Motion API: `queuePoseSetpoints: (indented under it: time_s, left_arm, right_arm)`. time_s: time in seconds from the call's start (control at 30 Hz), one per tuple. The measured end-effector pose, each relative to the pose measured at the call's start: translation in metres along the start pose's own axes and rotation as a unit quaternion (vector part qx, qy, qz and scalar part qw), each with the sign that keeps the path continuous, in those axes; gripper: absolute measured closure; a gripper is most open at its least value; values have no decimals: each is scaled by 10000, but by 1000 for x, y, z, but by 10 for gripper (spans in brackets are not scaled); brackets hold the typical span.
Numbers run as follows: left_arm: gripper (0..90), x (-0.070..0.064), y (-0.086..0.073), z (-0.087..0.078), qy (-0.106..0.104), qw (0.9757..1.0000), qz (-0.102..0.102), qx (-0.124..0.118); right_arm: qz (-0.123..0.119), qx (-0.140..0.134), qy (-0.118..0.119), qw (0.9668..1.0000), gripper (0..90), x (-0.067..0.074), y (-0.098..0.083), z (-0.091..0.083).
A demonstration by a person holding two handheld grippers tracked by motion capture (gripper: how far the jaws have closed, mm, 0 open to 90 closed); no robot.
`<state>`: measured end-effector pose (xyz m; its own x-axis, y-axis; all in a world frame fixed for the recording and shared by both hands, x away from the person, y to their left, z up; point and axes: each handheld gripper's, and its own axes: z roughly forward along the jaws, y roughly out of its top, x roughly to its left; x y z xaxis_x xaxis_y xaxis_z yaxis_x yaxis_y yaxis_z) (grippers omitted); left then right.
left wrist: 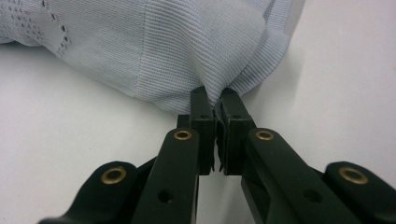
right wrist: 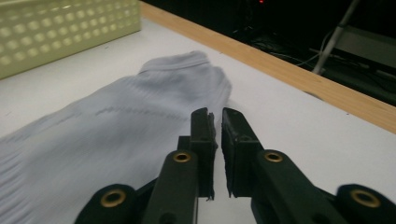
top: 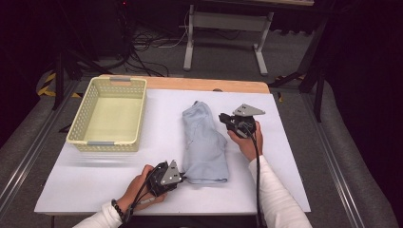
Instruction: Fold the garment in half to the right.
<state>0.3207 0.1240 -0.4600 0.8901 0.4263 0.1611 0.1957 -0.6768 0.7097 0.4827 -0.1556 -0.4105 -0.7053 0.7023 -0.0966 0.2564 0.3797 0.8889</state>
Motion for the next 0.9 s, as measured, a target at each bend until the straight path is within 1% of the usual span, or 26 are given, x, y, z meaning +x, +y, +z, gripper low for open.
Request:
queuePoseSetpoints:
  time_s: [0.03,0.1,0.13,0.2,0.23,0.27,0.33,0.4,0.43,0.47,0.5,0.57,0.6,0.63,0.7,0.77,0.8,0.9]
  left_arm:
    - [860,0,0,0,4,10000,8,-5]
    - [860,0,0,0,19,10000,6,13]
    - [860,-1,0,0,38,10000,11,15]
    - [860,-1,0,0,38,10000,0,15]
    - [859,-1,0,0,32,10000,11,14]
    - [859,-1,0,0,40,10000,7,12]
    - [859,-1,0,0,30,10000,2,-9]
    - [859,0,-1,0,20,10000,-26,-14]
    - [859,0,-2,0,2,10000,-56,-48]
    - [859,0,-2,0,-6,10000,-77,-42]
    - [859,0,-2,0,-7,10000,-74,-67]
    - [859,0,-2,0,30,10000,-40,-81]
    - [859,-1,-2,0,42,10000,-17,-71]
    - [859,-1,-2,0,41,10000,-7,-63]
    - [858,0,-2,0,24,10000,-11,-58]
    - [859,0,-2,0,7,10000,-22,-69]
    - [858,1,-2,1,-6,10000,-29,-78]
    - [858,1,-2,1,-23,9999,-53,-86]
  right_arm:
    - [-122,87,25,9999,851,5,-3,-5]
    - [-243,131,76,9996,861,10,-6,-12]
    - [-285,158,136,9994,869,15,-10,-17]
    - [-323,199,141,9992,870,23,-13,-23]
    - [-303,195,212,9991,869,27,-15,-26]
    - [-358,241,260,9987,862,32,-17,-27]
    - [-574,370,220,9974,838,42,-22,-28]
    - [-692,520,200,9960,841,50,-28,-26]
    - [-711,583,182,9956,839,52,-32,-25]
    - [-629,632,203,9958,839,54,-36,-23]
    - [-616,663,217,9957,845,56,-39,-22]
    - [-675,776,199,9945,842,59,-43,-21]
    - [-692,771,184,9944,836,60,-44,-21]
    - [-712,759,173,9944,832,59,-44,-21]
    - [-632,630,143,9959,836,56,-42,-23]
    - [-541,508,175,9971,837,55,-41,-25]
    - [-565,504,196,9969,837,55,-41,-25]
    - [-692,701,241,9948,836,58,-44,-18]
